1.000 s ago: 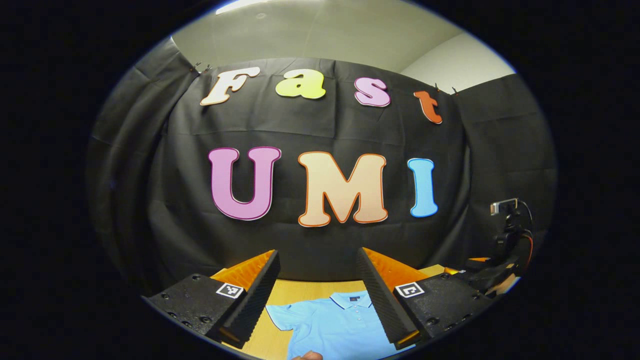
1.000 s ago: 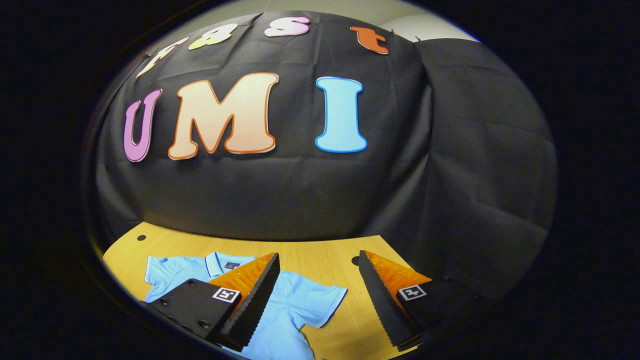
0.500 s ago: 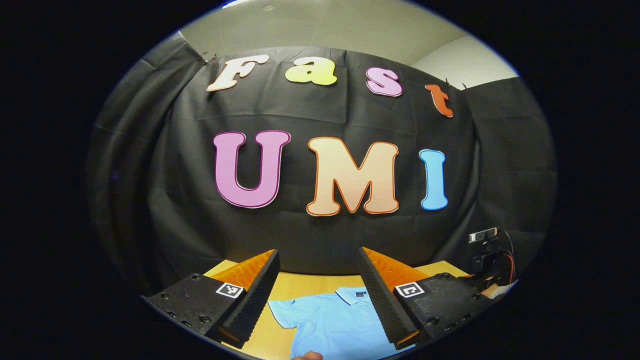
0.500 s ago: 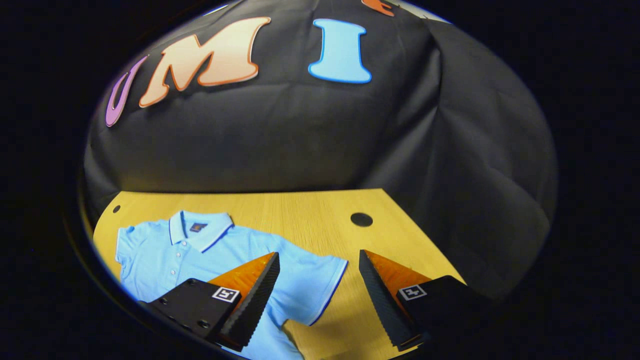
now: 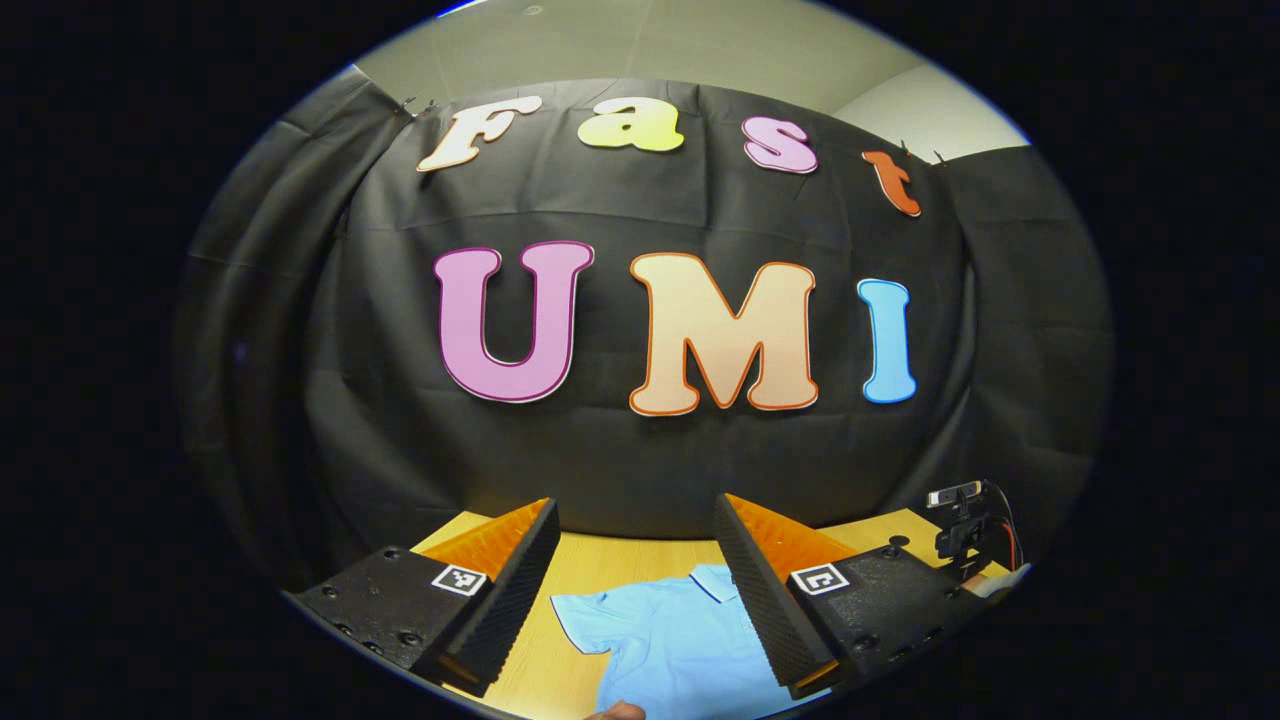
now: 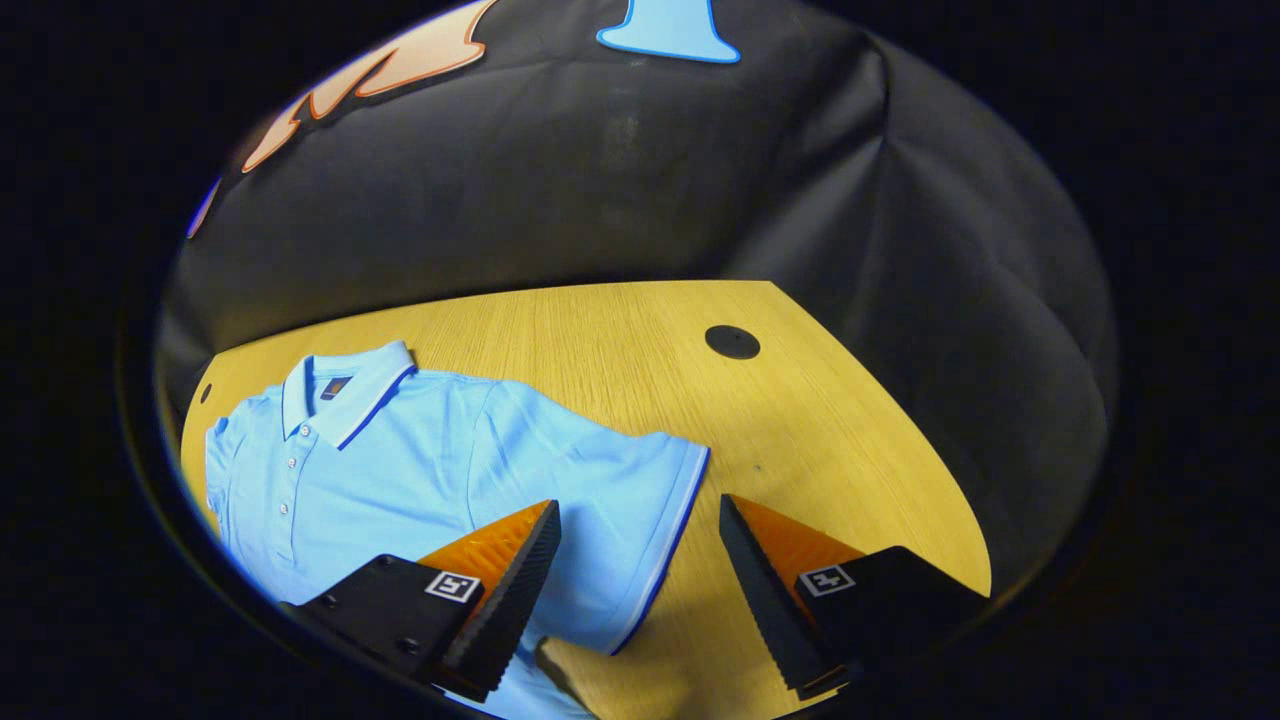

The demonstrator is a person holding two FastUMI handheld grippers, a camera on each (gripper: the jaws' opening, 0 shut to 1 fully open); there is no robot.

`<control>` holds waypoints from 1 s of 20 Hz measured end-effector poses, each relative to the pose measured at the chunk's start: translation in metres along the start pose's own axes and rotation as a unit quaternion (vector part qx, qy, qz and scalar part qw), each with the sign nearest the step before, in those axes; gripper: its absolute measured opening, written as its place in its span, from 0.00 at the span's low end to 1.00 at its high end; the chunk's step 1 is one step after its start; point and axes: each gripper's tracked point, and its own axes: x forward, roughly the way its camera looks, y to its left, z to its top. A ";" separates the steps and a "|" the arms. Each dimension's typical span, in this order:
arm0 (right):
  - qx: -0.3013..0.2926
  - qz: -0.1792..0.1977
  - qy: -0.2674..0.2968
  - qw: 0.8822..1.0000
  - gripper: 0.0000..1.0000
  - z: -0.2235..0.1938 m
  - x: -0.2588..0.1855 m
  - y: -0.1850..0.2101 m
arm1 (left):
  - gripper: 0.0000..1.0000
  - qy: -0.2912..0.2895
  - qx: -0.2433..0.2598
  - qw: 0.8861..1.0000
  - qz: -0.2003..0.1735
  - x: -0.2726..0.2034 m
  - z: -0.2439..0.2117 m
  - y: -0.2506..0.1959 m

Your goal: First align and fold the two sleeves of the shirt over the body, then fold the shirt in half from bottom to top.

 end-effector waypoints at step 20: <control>0.122 0.141 -0.028 0.982 0.06 0.043 -0.035 0.084 | 0.94 0.027 -0.018 0.999 0.014 0.003 -0.017 0.009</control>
